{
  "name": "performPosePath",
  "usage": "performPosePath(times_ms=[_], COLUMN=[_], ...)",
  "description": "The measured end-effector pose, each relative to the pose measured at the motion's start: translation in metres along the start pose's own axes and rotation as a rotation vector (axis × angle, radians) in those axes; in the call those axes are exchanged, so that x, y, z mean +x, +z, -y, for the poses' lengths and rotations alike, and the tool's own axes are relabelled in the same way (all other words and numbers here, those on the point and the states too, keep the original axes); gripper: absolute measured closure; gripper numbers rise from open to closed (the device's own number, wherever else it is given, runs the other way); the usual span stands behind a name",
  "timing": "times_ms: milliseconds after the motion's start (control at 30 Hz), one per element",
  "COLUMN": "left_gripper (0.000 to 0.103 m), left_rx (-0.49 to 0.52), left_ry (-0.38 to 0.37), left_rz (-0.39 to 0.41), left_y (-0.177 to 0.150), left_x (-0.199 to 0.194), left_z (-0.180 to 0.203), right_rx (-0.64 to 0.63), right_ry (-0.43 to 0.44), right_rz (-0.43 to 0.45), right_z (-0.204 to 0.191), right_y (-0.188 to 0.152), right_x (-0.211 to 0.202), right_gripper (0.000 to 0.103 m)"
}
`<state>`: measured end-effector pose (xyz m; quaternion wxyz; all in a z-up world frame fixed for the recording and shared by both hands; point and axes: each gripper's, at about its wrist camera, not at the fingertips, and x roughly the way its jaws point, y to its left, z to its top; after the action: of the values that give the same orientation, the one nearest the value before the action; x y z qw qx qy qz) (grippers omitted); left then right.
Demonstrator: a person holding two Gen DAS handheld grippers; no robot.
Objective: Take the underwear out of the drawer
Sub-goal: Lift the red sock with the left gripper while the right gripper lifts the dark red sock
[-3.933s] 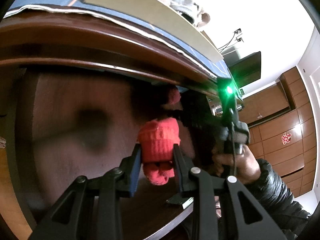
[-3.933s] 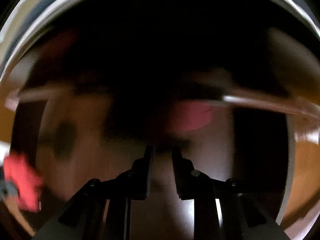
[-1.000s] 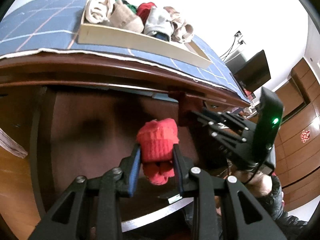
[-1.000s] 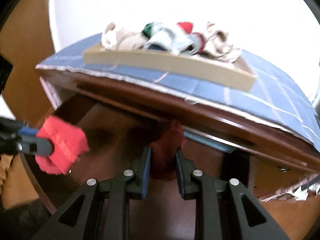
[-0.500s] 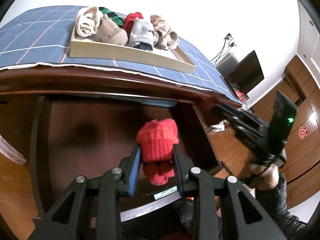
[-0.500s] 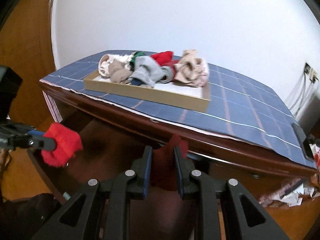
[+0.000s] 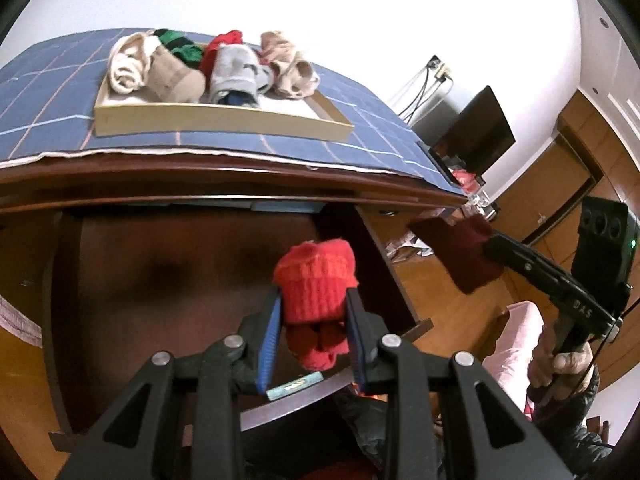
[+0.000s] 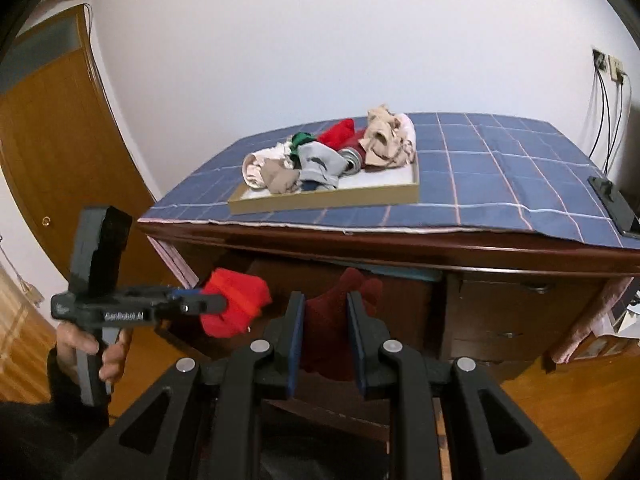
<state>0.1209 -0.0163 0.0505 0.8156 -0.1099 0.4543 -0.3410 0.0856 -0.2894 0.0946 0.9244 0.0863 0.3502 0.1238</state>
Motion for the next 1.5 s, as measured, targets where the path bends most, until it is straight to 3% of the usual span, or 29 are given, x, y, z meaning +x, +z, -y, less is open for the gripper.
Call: performPosePath(times_ms=[200,467,733,867,967,1000,1067,1100,1133,1267,1367,1500], left_gripper=[0.075,0.075,0.075,0.080,0.080,0.075,0.055,0.039,0.034,0.034,0.034,0.034], left_rx=[0.037,0.055,0.087,0.096,0.098,0.089,0.066,0.052,0.032,-0.026,-0.045,-0.053], left_ry=[0.044,0.065,0.083,0.075,0.091,0.093,0.099,0.112,0.134,0.131,0.267,0.272], left_rz=[0.049,0.159,0.219,0.233,0.193,0.166,0.093,0.060,0.013,-0.113,-0.203,-0.339], left_y=[-0.004,-0.010,-0.014,-0.015,-0.014,-0.013,-0.009,-0.007,-0.004,0.007,0.007,-0.005], left_x=[-0.009,-0.033,-0.046,-0.049,-0.043,-0.039,-0.025,-0.018,-0.007,0.034,0.070,0.107], left_z=[0.011,0.014,0.024,0.026,0.022,0.017,0.001,-0.006,-0.015,-0.040,-0.055,-0.067], right_rx=[-0.051,-0.141,-0.188,-0.199,-0.198,-0.191,-0.184,-0.184,-0.183,-0.171,-0.155,-0.106], right_ry=[-0.101,-0.204,-0.243,-0.240,-0.242,-0.236,-0.230,-0.230,-0.229,-0.216,-0.226,-0.216], right_rz=[0.097,0.155,0.205,0.209,0.195,0.189,0.180,0.178,0.175,0.174,0.166,0.119], right_z=[-0.027,-0.056,-0.080,-0.087,-0.088,-0.086,-0.083,-0.083,-0.082,-0.079,-0.068,-0.046], right_y=[-0.005,-0.006,-0.006,-0.007,-0.010,-0.010,-0.012,-0.013,-0.014,-0.017,-0.021,-0.024], right_x=[0.013,0.019,0.017,0.020,0.024,0.025,0.027,0.028,0.030,0.035,0.042,0.060], right_gripper=[0.080,0.080,0.080,0.080,0.080,0.080,0.080,0.080,0.080,0.080,0.080,0.080])
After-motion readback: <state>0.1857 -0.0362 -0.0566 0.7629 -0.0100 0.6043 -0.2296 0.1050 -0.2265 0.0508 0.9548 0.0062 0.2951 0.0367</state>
